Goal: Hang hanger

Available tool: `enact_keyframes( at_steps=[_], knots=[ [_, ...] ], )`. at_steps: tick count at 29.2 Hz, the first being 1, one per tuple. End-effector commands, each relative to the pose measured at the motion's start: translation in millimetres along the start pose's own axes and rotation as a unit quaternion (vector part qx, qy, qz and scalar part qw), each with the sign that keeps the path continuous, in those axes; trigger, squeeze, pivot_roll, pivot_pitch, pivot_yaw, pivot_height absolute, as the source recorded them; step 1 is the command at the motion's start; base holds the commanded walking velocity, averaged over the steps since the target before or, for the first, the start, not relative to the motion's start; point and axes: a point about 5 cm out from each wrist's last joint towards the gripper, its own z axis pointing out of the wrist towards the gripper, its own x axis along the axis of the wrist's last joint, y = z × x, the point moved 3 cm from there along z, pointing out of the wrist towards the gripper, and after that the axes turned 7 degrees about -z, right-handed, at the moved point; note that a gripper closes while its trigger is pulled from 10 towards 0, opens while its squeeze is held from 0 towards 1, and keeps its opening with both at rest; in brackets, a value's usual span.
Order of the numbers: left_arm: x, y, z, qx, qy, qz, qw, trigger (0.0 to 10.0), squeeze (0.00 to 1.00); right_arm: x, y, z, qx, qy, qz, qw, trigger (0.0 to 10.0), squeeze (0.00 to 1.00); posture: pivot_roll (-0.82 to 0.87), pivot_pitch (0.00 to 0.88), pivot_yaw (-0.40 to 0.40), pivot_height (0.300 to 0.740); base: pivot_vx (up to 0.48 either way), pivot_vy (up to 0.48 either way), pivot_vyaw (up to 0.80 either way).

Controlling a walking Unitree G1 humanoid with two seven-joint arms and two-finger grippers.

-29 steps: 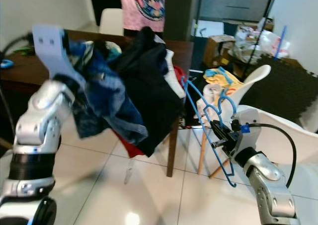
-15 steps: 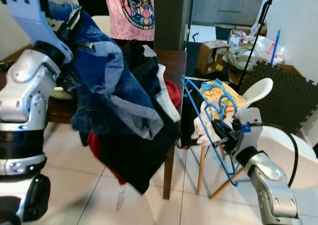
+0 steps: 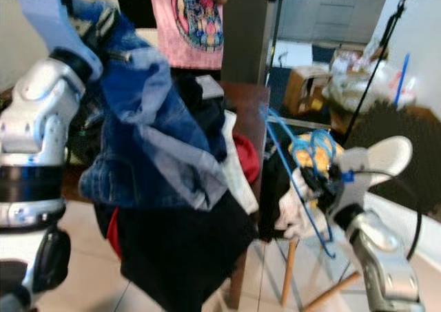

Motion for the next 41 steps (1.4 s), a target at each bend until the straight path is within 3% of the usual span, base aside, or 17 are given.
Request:
enact_keyframes(
  at_steps=[1, 4, 8, 11, 13, 20, 25, 26, 31, 32, 33, 35, 41],
  knots=[
    [-13, 3.6, 2.9, -0.002, -0.027, 0.013, 1.000, 10.0, 0.00, 1, 2.9, -2.1, -0.008, -0.004, -0.005, 1.000, 10.0, 0.00, 0.18, 0.000, 0.013, 0.740, 0.000, 0.000, 0.00],
    [-29, 11.8, 2.3, -0.016, -0.049, -0.004, 0.999, 10.0, 0.00, 2, 3.8, -4.0, -0.010, -0.004, -0.007, 1.000, 10.0, 0.00, 0.17, 0.000, 0.011, 0.740, 0.000, 0.000, 0.00],
    [-35, 20.3, 3.1, -0.035, -0.054, -0.017, 0.998, 10.0, 0.00, 3, 4.7, -5.1, -0.013, -0.006, -0.009, 1.000, 10.0, 0.00, 0.17, 0.000, 0.011, 0.740, 0.000, 0.000, 0.00],
    [-41, 45.2, 5.8, -0.095, -0.061, -0.022, 0.993, 10.0, 0.00, 4, 7.4, -5.7, -0.018, -0.007, -0.012, 1.000, 10.0, 0.00, 0.17, 0.000, 0.011, 0.740, 0.000, 0.000, 0.00],
    [-55, 56.8, 5.7, -0.123, -0.096, -0.019, 0.988, 10.0, 0.00, 5, 7.7, -5.5, -0.019, -0.007, -0.014, 1.000, 10.0, 0.00, 0.17, 0.000, 0.012, 0.740, 0.000, 0.000, 0.00],
    [-98, 70.5, -7.9, -0.163, -0.182, -0.014, 0.970, 10.0, 0.00, 4, 7.4, -6.5, -0.022, -0.009, -0.017, 1.000, 10.0, 0.00, 0.16, 0.000, 0.018, 0.740, 0.000, 0.000, 0.00],
    [-106, 76.9, -14.2, -0.184, -0.197, -0.013, 0.963, 10.0, 0.00, 4, 7.6, -7.6, -0.023, -0.012, -0.019, 0.999, 10.0, 0.00, 0.16, 0.000, 0.019, 0.740, 0.000, 0.000, 0.00],
    [-116, 83.5, -21.2, -0.206, -0.211, 0.002, 0.956, 10.0, 0.00, 3, 7.9, -8.8, -0.024, -0.015, -0.020, 0.999, 10.0, 0.00, 0.16, 0.000, 0.020, 0.740, 0.000, 0.000, 0.00],
    [-124, 87.1, -26.7, -0.220, -0.224, 0.021, 0.949, 10.0, 0.00, 4, 8.1, -9.3, -0.025, -0.017, -0.022, 0.999, 10.0, 0.00, 0.16, 0.000, 0.020, 0.740, 0.000, 0.000, 0.00],
    [-133, 85.2, -30.3, -0.220, -0.236, 0.046, 0.945, 10.0, 1.00, 4, 7.8, -9.4, -0.025, -0.017, -0.023, 0.999, 10.0, 0.00, 0.15, 0.000, 0.021, 0.740, 0.000, 0.000, 0.00],
    [-133, 85.2, -30.3, -0.220, -0.236, 0.046, 0.945, 10.0, 1.00, 4, 7.8, -9.4, -0.025, -0.017, -0.023, 0.999, 10.0, 0.00, 0.15, 0.000, 0.021, 0.740, 0.000, 0.000, 0.00],
    [-150, 68.1, -34.9, -0.192, -0.256, 0.115, 0.940, 10.0, 1.00, 5, 6.5, -9.3, -0.024, -0.018, -0.023, 0.999, 10.0, 0.00, 0.15, 0.000, 0.022, 0.740, 0.000, 0.000, 0.00],
    [-161, 50.9, -39.4, -0.173, -0.271, 0.178, 0.930, 10.0, 1.00, 5, 5.8, -9.5, -0.024, -0.019, -0.023, 0.999, 10.0, 0.00, 0.15, 0.000, 0.023, 0.740, 0.000, 0.000, 0.00]
  ],
)
